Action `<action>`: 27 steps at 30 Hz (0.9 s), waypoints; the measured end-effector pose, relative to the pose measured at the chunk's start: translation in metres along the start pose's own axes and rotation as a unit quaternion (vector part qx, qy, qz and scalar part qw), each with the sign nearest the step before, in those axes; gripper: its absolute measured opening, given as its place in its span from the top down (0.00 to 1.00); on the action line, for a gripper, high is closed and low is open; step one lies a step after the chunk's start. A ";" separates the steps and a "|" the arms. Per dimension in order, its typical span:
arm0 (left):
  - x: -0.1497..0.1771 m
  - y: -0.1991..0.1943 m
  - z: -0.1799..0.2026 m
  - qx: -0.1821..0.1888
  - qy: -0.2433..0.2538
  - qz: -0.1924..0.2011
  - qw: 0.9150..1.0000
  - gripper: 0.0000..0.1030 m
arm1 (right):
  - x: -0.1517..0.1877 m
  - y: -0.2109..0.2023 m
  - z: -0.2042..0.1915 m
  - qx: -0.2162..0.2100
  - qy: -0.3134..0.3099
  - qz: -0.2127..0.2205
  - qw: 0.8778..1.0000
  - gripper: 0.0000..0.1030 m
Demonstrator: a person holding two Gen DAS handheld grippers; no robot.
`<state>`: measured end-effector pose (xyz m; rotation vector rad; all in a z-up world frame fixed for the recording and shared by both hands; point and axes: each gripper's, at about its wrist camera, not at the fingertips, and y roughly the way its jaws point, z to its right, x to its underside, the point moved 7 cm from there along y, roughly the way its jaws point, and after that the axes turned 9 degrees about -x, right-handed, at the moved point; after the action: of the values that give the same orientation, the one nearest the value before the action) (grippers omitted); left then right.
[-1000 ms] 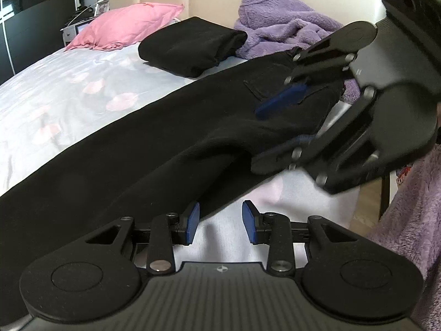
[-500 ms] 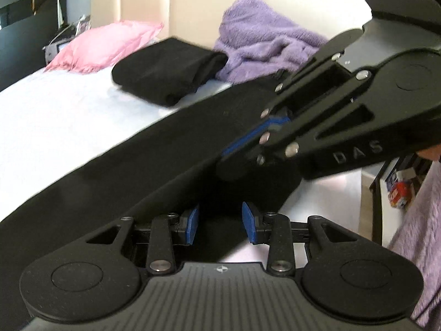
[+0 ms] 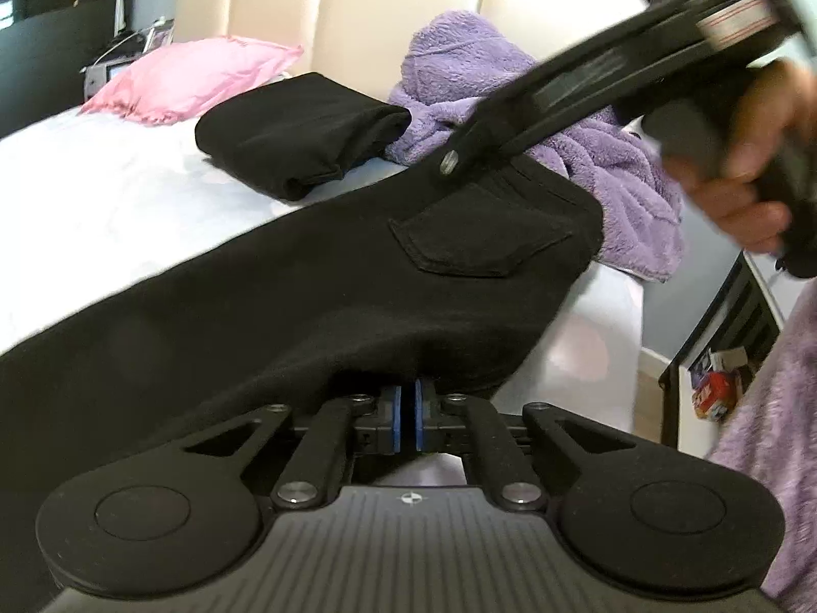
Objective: Fold clothes
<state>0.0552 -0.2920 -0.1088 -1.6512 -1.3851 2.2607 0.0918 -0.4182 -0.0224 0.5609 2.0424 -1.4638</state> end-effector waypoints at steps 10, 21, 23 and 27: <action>0.035 -0.022 0.018 0.037 -0.004 -0.055 0.998 1.00 | 0.037 0.020 0.043 0.046 0.076 -0.056 0.994 0.49; 0.021 -0.006 0.018 -0.045 0.048 -0.005 0.998 0.57 | 0.042 0.011 0.040 0.038 0.080 -0.043 0.995 0.43; 0.023 0.003 0.023 -0.057 0.087 -0.004 0.995 0.56 | 0.041 0.012 0.041 0.037 0.080 -0.043 0.995 0.42; 0.024 0.022 0.034 -0.110 0.190 0.013 0.976 0.56 | 0.040 0.013 0.043 0.035 0.079 -0.045 0.995 0.40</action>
<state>0.0283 -0.3154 -0.1399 -2.0404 -1.5563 1.7224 0.0779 -0.4543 -0.0684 0.6400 2.1690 -1.5935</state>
